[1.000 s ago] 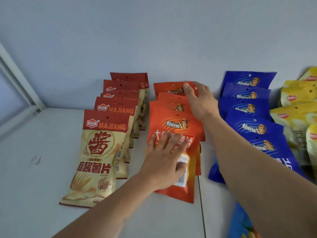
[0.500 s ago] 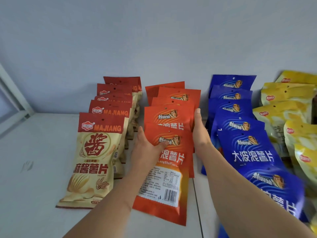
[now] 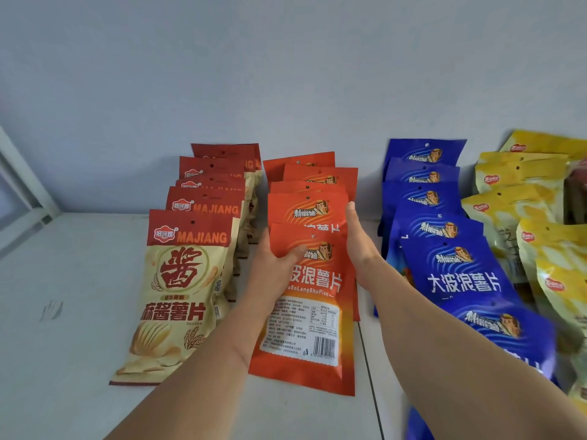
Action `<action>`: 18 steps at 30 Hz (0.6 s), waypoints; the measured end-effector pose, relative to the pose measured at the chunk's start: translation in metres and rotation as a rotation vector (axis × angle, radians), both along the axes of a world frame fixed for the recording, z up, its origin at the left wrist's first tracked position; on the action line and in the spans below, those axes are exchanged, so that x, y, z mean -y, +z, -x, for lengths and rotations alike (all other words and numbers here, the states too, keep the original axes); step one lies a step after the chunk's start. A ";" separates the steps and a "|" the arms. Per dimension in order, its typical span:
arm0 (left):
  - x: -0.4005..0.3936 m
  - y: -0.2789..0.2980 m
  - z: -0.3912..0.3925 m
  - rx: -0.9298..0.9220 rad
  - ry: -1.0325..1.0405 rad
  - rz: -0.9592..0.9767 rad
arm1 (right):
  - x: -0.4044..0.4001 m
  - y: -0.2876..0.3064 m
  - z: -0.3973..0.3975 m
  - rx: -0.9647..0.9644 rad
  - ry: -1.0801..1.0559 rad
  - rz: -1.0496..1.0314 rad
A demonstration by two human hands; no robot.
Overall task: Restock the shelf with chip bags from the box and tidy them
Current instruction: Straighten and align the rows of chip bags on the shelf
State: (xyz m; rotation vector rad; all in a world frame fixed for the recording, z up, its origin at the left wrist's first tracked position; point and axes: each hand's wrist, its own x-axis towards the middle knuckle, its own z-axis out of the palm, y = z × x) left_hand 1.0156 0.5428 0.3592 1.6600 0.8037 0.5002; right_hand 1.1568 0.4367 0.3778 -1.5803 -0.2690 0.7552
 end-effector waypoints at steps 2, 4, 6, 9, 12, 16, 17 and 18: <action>-0.002 0.000 0.000 0.005 -0.010 0.009 | 0.001 0.003 0.000 0.028 0.007 0.033; -0.004 0.001 -0.001 -0.007 0.007 -0.003 | 0.003 0.009 0.001 0.094 -0.009 0.070; -0.007 0.004 -0.001 -0.049 0.017 -0.032 | 0.008 0.017 0.002 0.192 -0.066 0.130; -0.009 0.008 -0.003 -0.153 0.048 -0.185 | 0.020 0.031 0.004 0.340 -0.078 0.252; 0.001 0.015 -0.002 -0.293 0.093 -0.483 | 0.037 0.040 0.009 0.510 -0.055 0.363; 0.041 0.027 0.005 -0.168 0.144 -0.786 | 0.070 0.043 0.018 0.691 -0.056 0.438; 0.057 0.028 0.006 -0.111 0.124 -0.828 | 0.080 0.042 0.020 0.712 -0.093 0.424; 0.074 0.027 0.006 -0.062 0.093 -0.859 | 0.092 0.040 0.022 0.724 -0.134 0.422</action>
